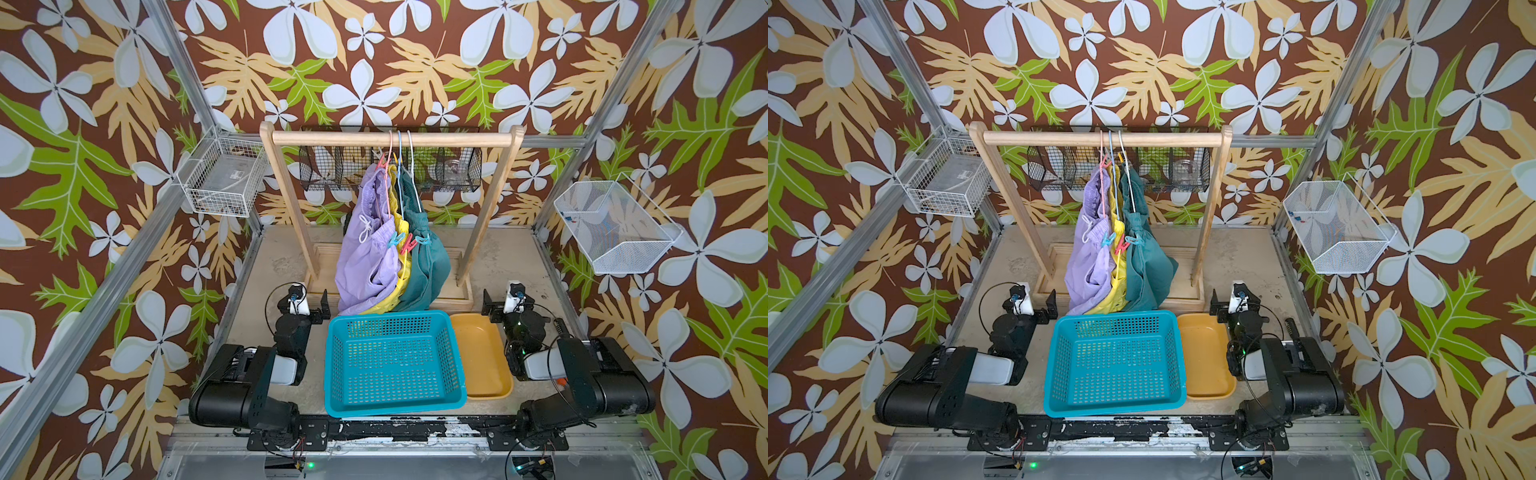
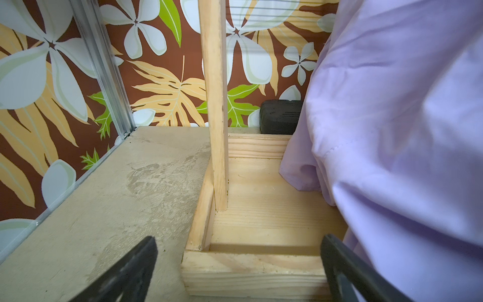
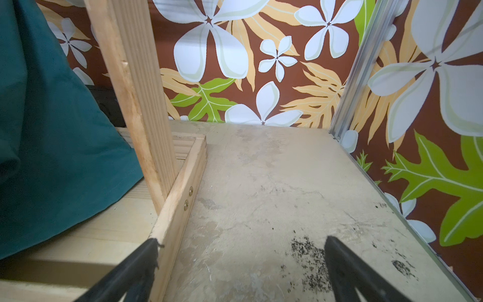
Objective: Remove the clothespins securing shorts to the hanger
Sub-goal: Pick up the hanger from the clothesline.
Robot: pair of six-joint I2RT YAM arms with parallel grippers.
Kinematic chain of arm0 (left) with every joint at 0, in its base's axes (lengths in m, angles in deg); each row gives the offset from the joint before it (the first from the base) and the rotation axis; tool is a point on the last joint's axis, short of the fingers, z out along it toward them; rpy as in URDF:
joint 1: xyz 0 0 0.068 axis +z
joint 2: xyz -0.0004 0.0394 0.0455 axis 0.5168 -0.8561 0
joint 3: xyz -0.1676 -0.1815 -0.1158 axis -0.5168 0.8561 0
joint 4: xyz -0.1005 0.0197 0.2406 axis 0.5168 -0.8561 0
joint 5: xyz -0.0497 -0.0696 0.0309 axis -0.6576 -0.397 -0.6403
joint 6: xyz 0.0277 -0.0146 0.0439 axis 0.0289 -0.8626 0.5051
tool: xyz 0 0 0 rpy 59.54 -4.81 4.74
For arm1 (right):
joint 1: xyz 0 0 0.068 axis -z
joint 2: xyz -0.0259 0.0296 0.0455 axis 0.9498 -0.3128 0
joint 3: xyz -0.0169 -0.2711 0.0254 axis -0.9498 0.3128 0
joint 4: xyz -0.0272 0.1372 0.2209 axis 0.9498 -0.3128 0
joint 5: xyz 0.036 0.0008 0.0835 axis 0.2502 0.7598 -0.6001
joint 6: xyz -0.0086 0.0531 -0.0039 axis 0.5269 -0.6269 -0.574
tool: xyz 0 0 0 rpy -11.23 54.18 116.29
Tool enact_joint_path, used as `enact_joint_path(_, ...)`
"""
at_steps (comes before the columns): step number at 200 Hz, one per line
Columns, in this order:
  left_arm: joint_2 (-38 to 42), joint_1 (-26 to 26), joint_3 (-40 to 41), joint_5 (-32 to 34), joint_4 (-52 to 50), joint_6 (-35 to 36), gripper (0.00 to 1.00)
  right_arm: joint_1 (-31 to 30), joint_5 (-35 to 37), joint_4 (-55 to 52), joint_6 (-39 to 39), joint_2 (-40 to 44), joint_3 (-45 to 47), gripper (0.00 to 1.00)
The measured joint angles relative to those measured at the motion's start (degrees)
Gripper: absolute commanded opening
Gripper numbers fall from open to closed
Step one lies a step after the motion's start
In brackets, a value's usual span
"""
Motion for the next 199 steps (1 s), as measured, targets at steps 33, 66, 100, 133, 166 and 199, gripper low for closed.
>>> enact_joint_path(33,1.95,0.00,1.38,0.02,-0.09,0.00,1.00,-2.64,6.62,0.74,-0.13,4.72,4.00,1.00)
enact_joint_path(66,17.79,-2.80,5.05,7.69,-2.56,-1.29,1.00,-5.49,14.36,-14.16,-6.14,27.04,-0.76,1.00)
enact_joint_path(100,30.80,-6.25,5.46,13.94,-7.30,-6.82,0.97,-5.53,12.61,-33.79,-14.38,41.72,-9.31,1.00)
enact_joint_path(133,40.98,-6.82,2.29,16.74,-15.13,-15.82,0.93,-5.55,7.23,-50.18,-18.95,43.78,-13.20,1.00)
enact_joint_path(166,46.84,-9.11,-6.14,14.62,-29.29,-22.93,0.90,-5.60,-0.26,-62.29,-22.27,45.53,-14.12,1.00)
enact_joint_path(199,49.42,-9.94,-19.80,8.57,-47.87,-24.39,0.91,-5.60,-6.62,-70.23,-23.10,49.90,-16.48,1.00)
